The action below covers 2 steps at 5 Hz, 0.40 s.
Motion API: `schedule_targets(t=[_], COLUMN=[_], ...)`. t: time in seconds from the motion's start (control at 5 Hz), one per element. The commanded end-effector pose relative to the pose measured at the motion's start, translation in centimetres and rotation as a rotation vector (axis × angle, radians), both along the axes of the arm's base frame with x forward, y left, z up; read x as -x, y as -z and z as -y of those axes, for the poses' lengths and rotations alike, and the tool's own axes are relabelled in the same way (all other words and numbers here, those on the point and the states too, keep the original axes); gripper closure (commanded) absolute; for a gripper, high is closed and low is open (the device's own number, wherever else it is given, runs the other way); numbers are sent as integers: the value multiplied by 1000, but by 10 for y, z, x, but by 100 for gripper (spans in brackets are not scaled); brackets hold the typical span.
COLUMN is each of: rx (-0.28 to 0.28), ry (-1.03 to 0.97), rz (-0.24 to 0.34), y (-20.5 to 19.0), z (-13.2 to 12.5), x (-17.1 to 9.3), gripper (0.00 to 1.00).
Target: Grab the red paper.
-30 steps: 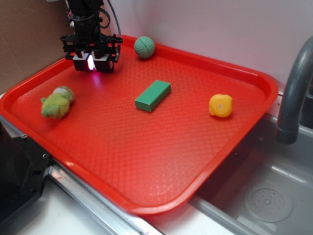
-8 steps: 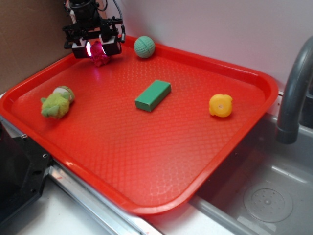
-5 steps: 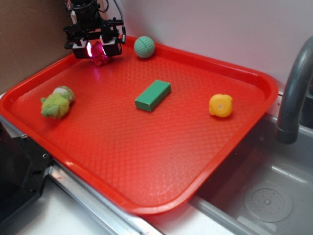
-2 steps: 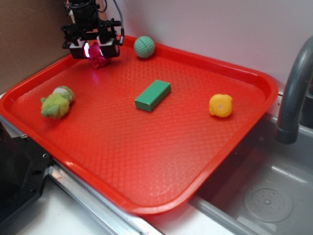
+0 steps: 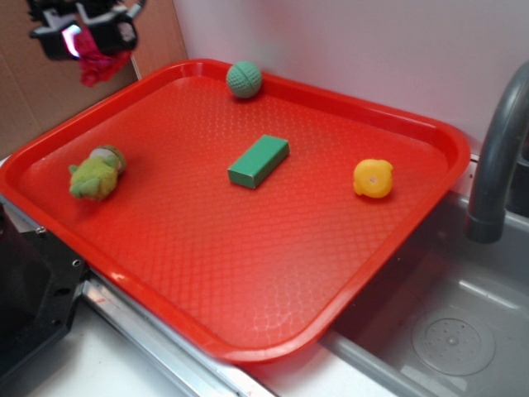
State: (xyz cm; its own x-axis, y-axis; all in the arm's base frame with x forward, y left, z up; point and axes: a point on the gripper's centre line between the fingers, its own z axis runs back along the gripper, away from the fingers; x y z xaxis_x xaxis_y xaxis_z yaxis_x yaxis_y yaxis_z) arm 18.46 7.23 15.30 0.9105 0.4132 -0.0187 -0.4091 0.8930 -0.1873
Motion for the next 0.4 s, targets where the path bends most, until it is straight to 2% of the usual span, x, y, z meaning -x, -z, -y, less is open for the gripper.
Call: schedule_targets(t=[0.0,0.2], rx=[-37,-102], ry=[214,238], rz=[12,5], y=[-103,-114], z=[25,36], x=[47,50], gripper=[100,100])
